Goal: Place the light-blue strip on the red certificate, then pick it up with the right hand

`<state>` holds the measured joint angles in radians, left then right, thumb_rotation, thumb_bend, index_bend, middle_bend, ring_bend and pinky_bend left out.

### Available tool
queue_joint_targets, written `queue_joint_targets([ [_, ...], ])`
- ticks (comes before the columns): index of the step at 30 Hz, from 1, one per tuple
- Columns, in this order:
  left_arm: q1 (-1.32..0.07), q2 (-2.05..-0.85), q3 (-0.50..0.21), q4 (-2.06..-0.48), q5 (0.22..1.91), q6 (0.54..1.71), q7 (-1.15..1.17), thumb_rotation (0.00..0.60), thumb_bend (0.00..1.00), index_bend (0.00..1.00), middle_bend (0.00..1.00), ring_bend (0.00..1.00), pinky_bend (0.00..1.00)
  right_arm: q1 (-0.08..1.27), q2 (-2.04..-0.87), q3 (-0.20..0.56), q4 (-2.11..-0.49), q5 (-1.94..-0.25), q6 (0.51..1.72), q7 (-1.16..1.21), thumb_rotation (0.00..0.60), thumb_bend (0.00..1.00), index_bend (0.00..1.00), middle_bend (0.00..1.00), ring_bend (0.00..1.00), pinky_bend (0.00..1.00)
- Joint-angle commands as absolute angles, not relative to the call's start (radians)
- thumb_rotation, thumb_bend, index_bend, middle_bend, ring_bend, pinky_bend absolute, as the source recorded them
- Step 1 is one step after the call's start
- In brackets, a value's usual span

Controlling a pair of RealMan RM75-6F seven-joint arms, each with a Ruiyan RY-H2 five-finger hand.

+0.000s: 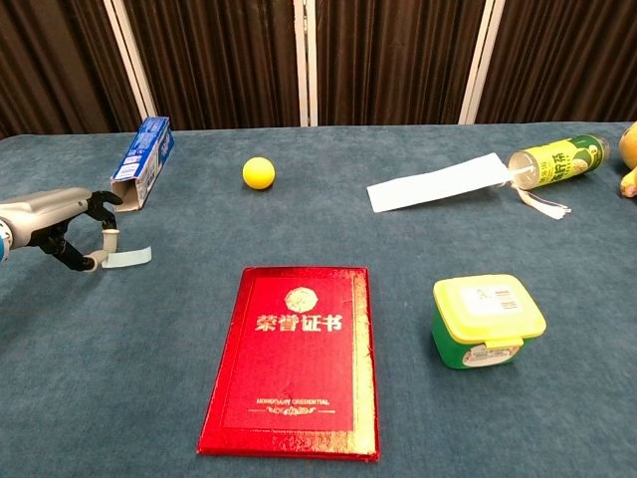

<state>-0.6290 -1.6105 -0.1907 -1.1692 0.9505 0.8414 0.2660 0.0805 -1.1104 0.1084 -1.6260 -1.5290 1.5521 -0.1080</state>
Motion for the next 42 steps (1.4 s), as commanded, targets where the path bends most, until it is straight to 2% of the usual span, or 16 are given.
queue_joint_targets([
  [1,-0.626,-1.606,-0.192,-1.184,0.961,0.855,0.256,0.600,0.52,0.61,0.00,0.00,0.00,0.080,-1.109,0.108,-1.627,-1.530,1.554,-0.106,0.600,0.00,0.10,0.00,0.00,0.00],
  [10,-0.624,-1.535,-0.201,-1.367,1.125,0.958,0.188,0.600,0.52,0.63,0.00,0.00,0.00,0.078,-1.103,0.111,-1.631,-1.528,1.561,-0.094,0.600,0.00,0.10,0.00,0.00,0.00],
  [17,-0.675,-1.523,-0.204,-1.492,1.205,0.966,0.250,0.600,0.52,0.63,0.00,0.00,0.00,0.076,-1.098,0.114,-1.632,-1.525,1.565,-0.084,0.600,0.00,0.10,0.00,0.00,0.00],
  [22,-0.741,-1.569,-0.220,-1.536,1.154,0.918,0.346,0.600,0.52,0.63,0.00,0.00,0.00,0.074,-1.095,0.117,-1.631,-1.519,1.568,-0.078,0.600,0.00,0.11,0.00,0.00,0.00],
  [32,-0.821,-1.697,-0.206,-1.475,1.043,0.896,0.488,0.600,0.52,0.63,0.00,0.00,0.00,0.068,-1.087,0.125,-1.623,-1.499,1.571,-0.058,0.600,0.00,0.12,0.00,0.00,0.00],
  [39,-0.840,-1.724,-0.184,-1.446,1.001,0.881,0.519,0.600,0.52,0.61,0.00,0.00,0.00,0.068,-1.084,0.128,-1.622,-1.491,1.569,-0.046,0.600,0.00,0.12,0.00,0.00,0.00],
  [42,-0.841,-1.716,-0.173,-1.462,0.995,0.881,0.524,0.600,0.48,0.59,0.00,0.00,0.00,0.069,-1.083,0.129,-1.620,-1.490,1.567,-0.044,0.600,0.00,0.12,0.00,0.00,0.00],
])
